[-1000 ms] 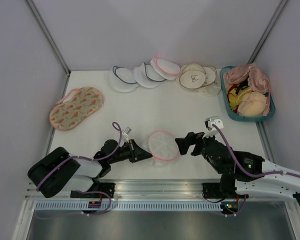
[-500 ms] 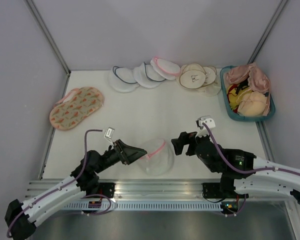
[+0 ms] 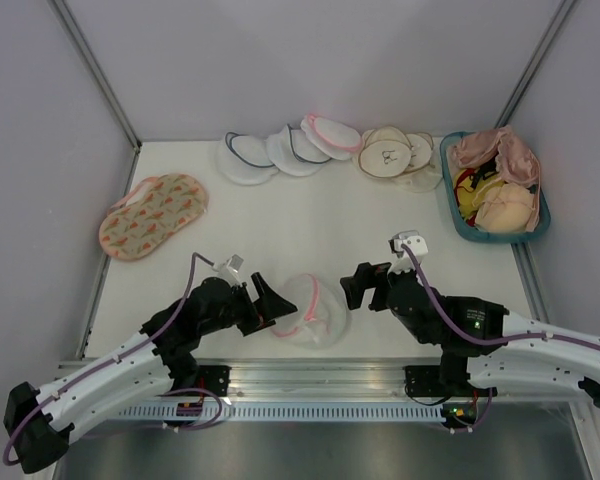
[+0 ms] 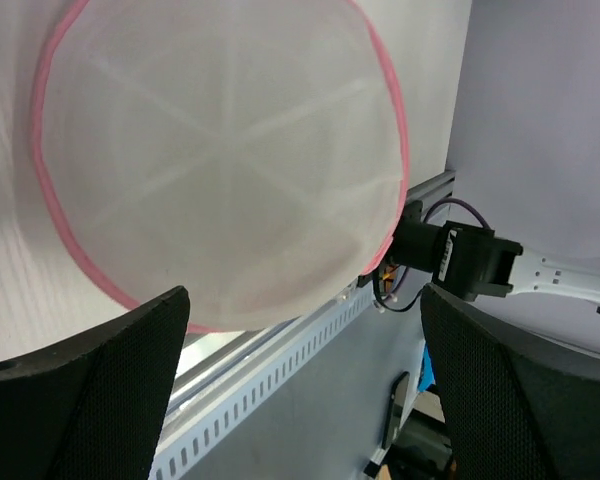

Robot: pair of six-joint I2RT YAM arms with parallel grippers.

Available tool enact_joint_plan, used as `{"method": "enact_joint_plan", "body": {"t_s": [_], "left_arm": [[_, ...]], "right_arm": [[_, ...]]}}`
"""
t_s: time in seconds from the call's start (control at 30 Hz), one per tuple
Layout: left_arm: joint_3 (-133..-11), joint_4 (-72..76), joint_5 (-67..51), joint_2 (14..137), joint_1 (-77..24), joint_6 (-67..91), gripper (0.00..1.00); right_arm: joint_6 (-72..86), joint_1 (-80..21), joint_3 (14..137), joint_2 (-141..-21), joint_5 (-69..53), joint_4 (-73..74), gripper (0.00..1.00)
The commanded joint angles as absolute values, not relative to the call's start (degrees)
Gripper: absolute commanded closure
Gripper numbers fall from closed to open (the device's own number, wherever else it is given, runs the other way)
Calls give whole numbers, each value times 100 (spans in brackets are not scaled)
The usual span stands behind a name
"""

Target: Unzip the laundry bag and remove the bra

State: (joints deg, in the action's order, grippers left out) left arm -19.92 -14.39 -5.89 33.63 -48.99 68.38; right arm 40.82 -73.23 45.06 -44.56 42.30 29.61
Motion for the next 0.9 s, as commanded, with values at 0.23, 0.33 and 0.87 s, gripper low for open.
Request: {"method": "enact_joint_plan", "body": {"t_s": [0.23, 0.33, 0.87], "left_arm": [[-1925, -2558, -1212, 2286, -4922, 8497, 1], [-1723, -2575, -1485, 2294, -4939, 8736, 1], [-889, -577, -247, 3477, -5265, 10492, 0]], "right_arm": [[4280, -7313, 4307, -4008, 4570, 2997, 2], [4219, -7313, 4307, -4052, 4623, 2988, 2], [4236, -7313, 4236, -4122, 4720, 2988, 2]]}}
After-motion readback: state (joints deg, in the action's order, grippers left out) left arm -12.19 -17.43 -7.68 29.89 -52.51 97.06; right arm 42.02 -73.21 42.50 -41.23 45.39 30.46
